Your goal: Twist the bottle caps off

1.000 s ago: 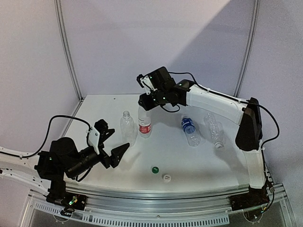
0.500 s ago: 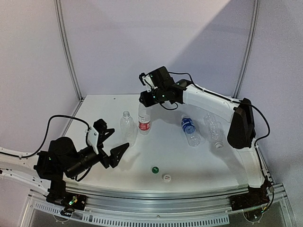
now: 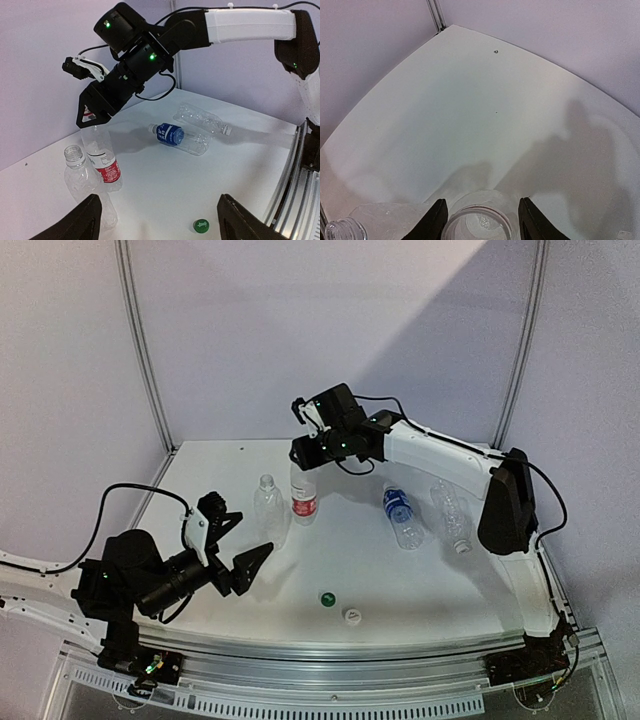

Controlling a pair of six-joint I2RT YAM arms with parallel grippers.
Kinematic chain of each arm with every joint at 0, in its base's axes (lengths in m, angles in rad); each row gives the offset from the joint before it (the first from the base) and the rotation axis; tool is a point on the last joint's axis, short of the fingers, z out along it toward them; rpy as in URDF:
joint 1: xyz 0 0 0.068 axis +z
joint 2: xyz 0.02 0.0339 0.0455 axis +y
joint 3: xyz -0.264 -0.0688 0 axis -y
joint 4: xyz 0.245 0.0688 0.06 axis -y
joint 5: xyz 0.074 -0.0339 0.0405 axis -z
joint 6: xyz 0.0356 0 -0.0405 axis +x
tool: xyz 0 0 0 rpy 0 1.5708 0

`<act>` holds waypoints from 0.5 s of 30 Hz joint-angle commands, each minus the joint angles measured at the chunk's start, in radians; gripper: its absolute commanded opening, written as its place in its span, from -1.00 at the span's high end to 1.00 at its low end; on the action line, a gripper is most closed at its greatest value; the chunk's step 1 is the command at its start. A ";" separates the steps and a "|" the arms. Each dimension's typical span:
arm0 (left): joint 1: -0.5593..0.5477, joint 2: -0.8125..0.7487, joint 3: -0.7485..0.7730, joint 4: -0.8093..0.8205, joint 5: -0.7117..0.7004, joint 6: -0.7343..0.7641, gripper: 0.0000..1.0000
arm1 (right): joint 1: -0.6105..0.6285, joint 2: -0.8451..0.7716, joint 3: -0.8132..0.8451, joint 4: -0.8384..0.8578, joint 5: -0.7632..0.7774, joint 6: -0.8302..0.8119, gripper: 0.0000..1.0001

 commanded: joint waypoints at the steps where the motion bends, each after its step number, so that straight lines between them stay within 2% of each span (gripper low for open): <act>1: 0.006 0.000 -0.013 0.025 0.006 0.008 -0.63 | -0.002 0.022 0.008 -0.015 -0.027 0.009 0.00; 15: 0.006 -0.004 -0.014 0.022 0.012 0.003 -0.64 | -0.003 -0.019 -0.040 0.011 -0.075 0.025 -0.18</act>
